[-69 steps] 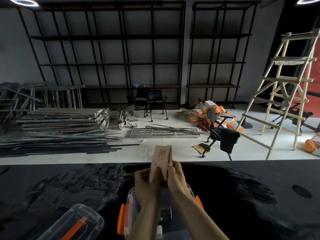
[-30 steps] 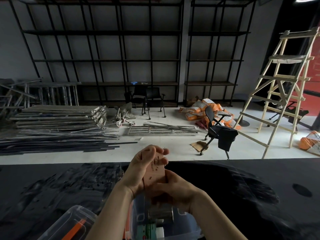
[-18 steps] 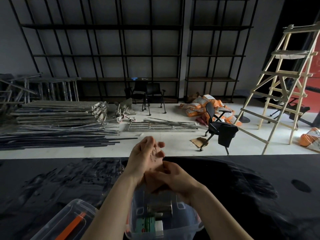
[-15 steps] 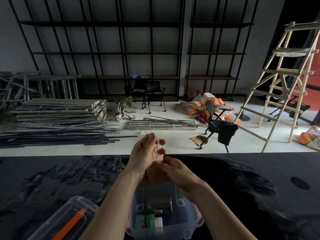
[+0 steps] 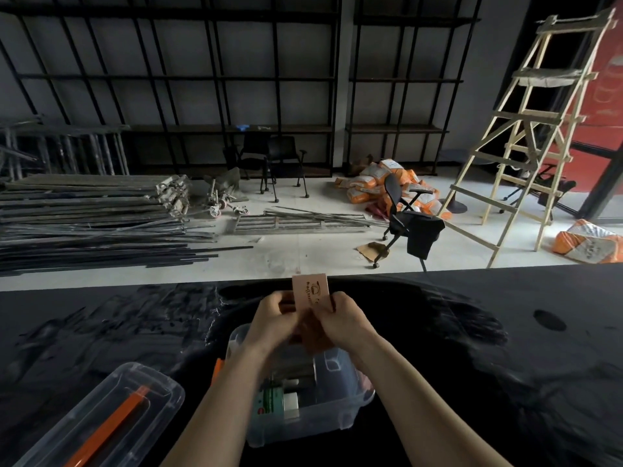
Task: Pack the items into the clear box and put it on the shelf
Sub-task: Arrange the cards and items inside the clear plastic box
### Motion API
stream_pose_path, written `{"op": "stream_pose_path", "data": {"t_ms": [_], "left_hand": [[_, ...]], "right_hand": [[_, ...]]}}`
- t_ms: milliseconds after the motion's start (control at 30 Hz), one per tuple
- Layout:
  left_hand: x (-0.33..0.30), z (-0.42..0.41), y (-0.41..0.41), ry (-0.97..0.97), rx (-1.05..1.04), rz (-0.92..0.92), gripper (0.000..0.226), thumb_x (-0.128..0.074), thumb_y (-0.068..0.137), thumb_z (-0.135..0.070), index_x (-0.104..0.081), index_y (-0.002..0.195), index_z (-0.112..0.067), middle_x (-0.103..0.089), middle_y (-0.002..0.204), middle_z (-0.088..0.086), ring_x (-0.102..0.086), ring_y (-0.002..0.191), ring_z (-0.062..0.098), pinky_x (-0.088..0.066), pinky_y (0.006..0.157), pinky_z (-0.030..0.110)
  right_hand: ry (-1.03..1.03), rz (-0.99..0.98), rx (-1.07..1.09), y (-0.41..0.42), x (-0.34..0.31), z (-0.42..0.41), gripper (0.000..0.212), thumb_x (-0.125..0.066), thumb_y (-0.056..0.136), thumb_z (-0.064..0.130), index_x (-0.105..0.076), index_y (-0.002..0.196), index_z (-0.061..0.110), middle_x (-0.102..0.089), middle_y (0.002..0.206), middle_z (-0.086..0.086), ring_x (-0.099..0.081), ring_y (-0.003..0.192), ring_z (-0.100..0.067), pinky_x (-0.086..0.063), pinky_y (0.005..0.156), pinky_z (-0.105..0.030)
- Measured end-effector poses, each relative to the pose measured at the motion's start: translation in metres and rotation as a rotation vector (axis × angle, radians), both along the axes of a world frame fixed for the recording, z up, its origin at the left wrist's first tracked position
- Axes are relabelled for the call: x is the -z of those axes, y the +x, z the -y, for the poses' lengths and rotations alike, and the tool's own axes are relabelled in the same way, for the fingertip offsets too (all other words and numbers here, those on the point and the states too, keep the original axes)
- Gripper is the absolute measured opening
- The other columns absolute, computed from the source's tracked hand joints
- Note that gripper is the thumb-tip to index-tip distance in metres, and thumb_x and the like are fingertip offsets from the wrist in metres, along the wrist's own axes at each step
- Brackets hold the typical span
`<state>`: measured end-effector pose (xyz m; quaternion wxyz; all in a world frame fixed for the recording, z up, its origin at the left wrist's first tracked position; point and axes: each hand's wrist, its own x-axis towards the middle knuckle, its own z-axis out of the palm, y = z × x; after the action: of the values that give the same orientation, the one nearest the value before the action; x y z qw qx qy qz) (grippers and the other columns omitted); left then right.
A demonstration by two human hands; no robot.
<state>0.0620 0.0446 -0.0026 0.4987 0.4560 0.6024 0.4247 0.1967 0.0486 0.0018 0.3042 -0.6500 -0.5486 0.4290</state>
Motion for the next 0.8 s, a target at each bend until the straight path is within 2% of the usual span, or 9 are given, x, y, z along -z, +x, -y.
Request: {"op": "stream_pose_path", "data": {"t_ms": [67, 133, 167, 233, 367, 467, 567, 700, 800], "left_hand": [[0.008, 0.006, 0.004, -0.035, 0.015, 0.033, 0.017, -0.072, 0.087, -0.002, -0.071, 0.103, -0.007, -0.077, 0.088, 0.008, -0.074, 0.08, 0.021, -0.06, 0.066, 0.034], [0.014, 0.012, 0.01, -0.061, 0.041, -0.023, 0.017, -0.065, 0.089, 0.002, -0.073, 0.084, -0.012, -0.077, 0.081, 0.008, -0.073, 0.075, 0.021, -0.059, 0.067, 0.034], [0.016, 0.015, 0.012, -0.066, 0.049, -0.048, 0.022, -0.064, 0.09, 0.003, -0.072, 0.079, -0.014, -0.076, 0.082, 0.009, -0.071, 0.075, 0.023, -0.059, 0.072, 0.037], [0.017, 0.018, 0.015, -0.073, 0.064, -0.044, 0.024, -0.064, 0.091, 0.002, -0.071, 0.076, -0.015, -0.076, 0.076, 0.006, -0.071, 0.073, 0.021, -0.059, 0.074, 0.04], [0.018, 0.02, 0.016, -0.092, 0.144, -0.075, 0.015, -0.07, 0.087, -0.004, -0.076, 0.081, -0.016, -0.077, 0.074, 0.002, -0.073, 0.073, 0.02, -0.059, 0.061, 0.035], [0.028, 0.027, 0.02, -0.199, 0.194, -0.117, 0.013, -0.064, 0.084, 0.0, -0.073, 0.083, -0.009, -0.071, 0.072, 0.007, -0.07, 0.074, 0.025, -0.061, 0.077, 0.049], [0.038, 0.031, 0.025, -0.296, 0.285, -0.178, 0.007, -0.065, 0.085, -0.008, -0.071, 0.087, -0.008, -0.071, 0.076, 0.005, -0.07, 0.079, 0.023, -0.057, 0.087, 0.045], [0.043, 0.022, 0.029, -0.332, 0.284, -0.33, 0.015, -0.069, 0.087, -0.008, -0.072, 0.102, -0.006, -0.077, 0.1, 0.012, -0.073, 0.097, 0.027, -0.059, 0.091, 0.042], [0.05, 0.018, 0.029, -0.308, 0.265, -0.477, 0.023, -0.077, 0.083, -0.015, -0.071, 0.104, -0.01, -0.076, 0.099, 0.006, -0.073, 0.09, 0.022, -0.062, 0.083, 0.037]], "right_hand": [[0.043, 0.176, 0.029, 0.009, -0.009, 0.005, 0.024, -0.061, 0.083, 0.036, -0.071, 0.084, 0.014, -0.07, 0.082, -0.001, -0.066, 0.075, -0.019, -0.055, 0.066, -0.03], [0.054, 0.191, 0.038, 0.019, -0.009, 0.006, 0.016, -0.063, 0.081, 0.033, -0.065, 0.075, 0.018, -0.067, 0.075, 0.001, -0.065, 0.069, -0.017, -0.059, 0.062, -0.032], [0.035, 0.177, 0.028, 0.022, -0.007, 0.007, 0.014, -0.064, 0.08, 0.034, -0.066, 0.089, 0.023, -0.07, 0.087, -0.001, -0.068, 0.078, -0.019, -0.06, 0.067, -0.034], [0.023, 0.17, 0.011, 0.026, -0.005, 0.008, 0.047, -0.068, 0.081, 0.027, -0.058, 0.127, 0.019, -0.071, 0.111, -0.007, -0.069, 0.096, -0.023, -0.058, 0.074, -0.033], [0.143, 0.368, -0.034, 0.027, -0.003, 0.013, 0.049, -0.069, 0.083, 0.016, -0.06, 0.13, 0.022, -0.07, 0.116, -0.004, -0.065, 0.103, -0.021, -0.047, 0.071, -0.025], [0.219, 0.501, -0.059, 0.025, 0.0, 0.016, 0.037, -0.061, 0.081, 0.01, -0.069, 0.115, 0.022, -0.068, 0.112, -0.002, -0.065, 0.099, -0.023, -0.05, 0.069, -0.029], [0.285, 0.604, -0.095, 0.019, 0.004, 0.017, 0.026, -0.064, 0.084, 0.009, -0.071, 0.108, 0.019, -0.061, 0.114, 0.0, -0.063, 0.095, -0.022, -0.047, 0.066, -0.026], [0.334, 0.614, -0.074, 0.016, 0.011, 0.014, 0.019, -0.066, 0.089, 0.019, -0.07, 0.107, 0.02, -0.062, 0.113, 0.001, -0.064, 0.092, -0.021, -0.049, 0.065, -0.027], [0.34, 0.632, -0.099, 0.017, 0.012, 0.014, 0.017, -0.063, 0.09, 0.022, -0.068, 0.106, 0.022, -0.062, 0.111, 0.001, -0.059, 0.085, -0.02, -0.041, 0.063, -0.027]]}}
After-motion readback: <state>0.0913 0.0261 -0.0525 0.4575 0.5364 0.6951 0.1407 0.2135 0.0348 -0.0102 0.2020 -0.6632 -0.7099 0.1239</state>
